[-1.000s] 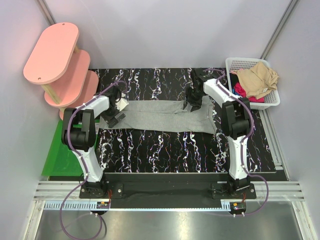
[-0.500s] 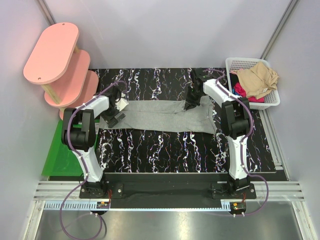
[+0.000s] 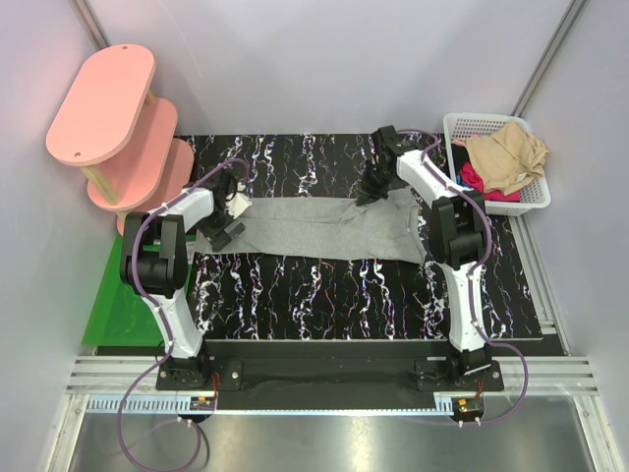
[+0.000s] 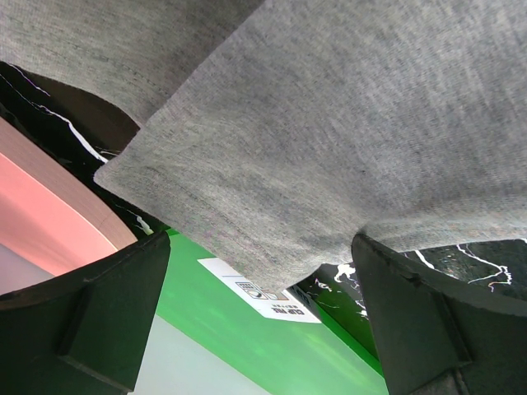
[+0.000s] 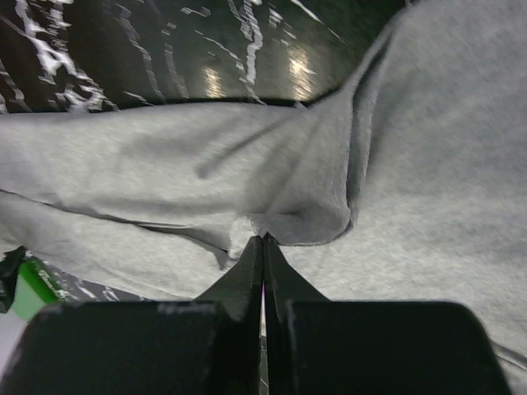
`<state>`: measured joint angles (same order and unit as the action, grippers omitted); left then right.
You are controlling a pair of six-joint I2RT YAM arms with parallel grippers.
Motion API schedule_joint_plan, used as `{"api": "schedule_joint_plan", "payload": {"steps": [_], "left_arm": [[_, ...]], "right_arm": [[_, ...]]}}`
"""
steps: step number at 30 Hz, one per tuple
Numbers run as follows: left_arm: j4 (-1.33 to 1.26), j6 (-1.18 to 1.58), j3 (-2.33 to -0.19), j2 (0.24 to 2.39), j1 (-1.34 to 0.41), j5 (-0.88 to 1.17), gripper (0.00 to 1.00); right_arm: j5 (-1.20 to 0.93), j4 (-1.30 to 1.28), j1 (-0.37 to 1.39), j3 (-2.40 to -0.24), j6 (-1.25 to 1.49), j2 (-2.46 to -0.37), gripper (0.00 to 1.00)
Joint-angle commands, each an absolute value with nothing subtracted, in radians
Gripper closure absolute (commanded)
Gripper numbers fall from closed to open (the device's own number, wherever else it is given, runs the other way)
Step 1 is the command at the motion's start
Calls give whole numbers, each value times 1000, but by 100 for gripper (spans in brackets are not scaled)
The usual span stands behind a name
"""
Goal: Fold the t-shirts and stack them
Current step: Fold the other side of the tshirt into a rectangle
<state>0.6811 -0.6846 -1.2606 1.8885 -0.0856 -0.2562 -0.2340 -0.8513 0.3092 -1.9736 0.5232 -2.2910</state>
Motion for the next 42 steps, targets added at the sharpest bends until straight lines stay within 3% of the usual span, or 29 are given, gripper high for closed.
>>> {"api": "schedule_joint_plan", "payload": {"steps": [1,8,11,13,14,23,30,37,42], "left_arm": [[663,-695,-1261,1855,-78,-258,1],[666,-696,-1262,1858,-78,-264,1],[664,-699,-1262,1850,-78,-268,1],[664,-703,-1264,1844,-78,-268,1],[664,-704,-1266,1839,-78,-267,1],[690,-698,-1287,1800,-78,-249,1],[771,-678,-1377,1770,-87,-181,1],[811,-657,-1425,1753,-188,-163,1],[811,-652,-1477,1864,-207,-184,1]], "right_arm": [[-307,-831,307,-2120,540,-2333,100],[-503,-841,308,-2334,540,-2482,99],[-465,-935,307,-2446,517,-2540,58],[-392,-968,304,-2457,489,-2536,47],[-368,-972,299,-2448,486,-2513,32],[-153,-962,249,-2173,457,-2185,32],[-207,-740,248,-1616,532,-1954,38],[-173,-736,247,-1537,571,-1991,39],[-137,-762,239,-1517,591,-2000,37]]}}
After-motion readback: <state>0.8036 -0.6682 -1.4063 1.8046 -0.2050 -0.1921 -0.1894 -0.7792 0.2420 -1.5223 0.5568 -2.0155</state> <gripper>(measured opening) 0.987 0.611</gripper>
